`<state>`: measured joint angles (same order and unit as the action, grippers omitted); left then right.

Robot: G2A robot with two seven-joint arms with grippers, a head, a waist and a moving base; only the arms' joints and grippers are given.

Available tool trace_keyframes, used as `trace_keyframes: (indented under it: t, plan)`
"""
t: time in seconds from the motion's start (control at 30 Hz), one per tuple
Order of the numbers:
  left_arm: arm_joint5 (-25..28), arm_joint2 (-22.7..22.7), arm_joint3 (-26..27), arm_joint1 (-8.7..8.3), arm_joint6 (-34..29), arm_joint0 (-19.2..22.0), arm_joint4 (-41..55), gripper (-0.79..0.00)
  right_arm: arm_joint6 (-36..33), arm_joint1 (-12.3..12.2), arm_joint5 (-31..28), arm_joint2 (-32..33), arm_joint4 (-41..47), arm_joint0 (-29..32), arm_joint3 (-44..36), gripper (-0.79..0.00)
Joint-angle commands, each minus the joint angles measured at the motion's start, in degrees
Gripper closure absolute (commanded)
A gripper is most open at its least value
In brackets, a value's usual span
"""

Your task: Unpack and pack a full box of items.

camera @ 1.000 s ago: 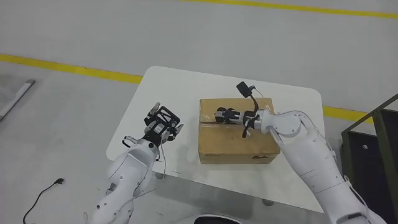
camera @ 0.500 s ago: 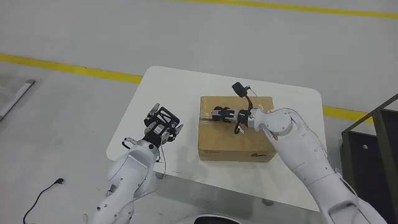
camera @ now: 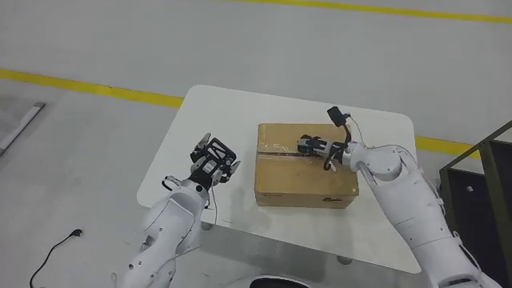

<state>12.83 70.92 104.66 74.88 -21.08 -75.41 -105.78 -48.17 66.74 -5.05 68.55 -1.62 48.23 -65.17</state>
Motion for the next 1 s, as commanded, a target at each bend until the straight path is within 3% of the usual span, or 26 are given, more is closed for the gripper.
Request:
trace_keyframes:
  t: [0.0,0.17,0.47,0.6,0.83,0.97]
  plan:
    - [0.0,-0.3,0.1,0.03,-0.1,0.0,-0.1,-0.785,-0.1,-0.9,0.5,3.8,0.3,1.3,-1.6,0.0]
    - [0.3,-1.1,-0.1,0.13,-0.1,0.2,0.1,-0.785,-1.4,-2.9,2.7,10.3,-1.5,6.1,-3.9,0.0]
    - [0.9,-2.7,-0.7,0.36,0.2,1.3,0.1,-0.785,-0.4,-2.9,4.7,8.2,-4.1,7.6,-2.6,0.0]
    - [1.2,-3.1,-0.8,0.4,0.0,1.6,0.0,-0.785,1.2,-3.8,2.8,13.9,0.0,8.8,-5.4,0.0]
    - [1.2,-3.1,-0.8,0.4,0.0,1.6,0.0,-0.785,11.1,-5.9,3.0,25.1,-4.8,17.1,-8.3,0.0]
    - [1.2,-3.1,-0.8,0.4,0.0,1.6,0.0,-0.785,16.9,-6.0,3.5,23.8,-11.7,21.2,-8.3,0.0]
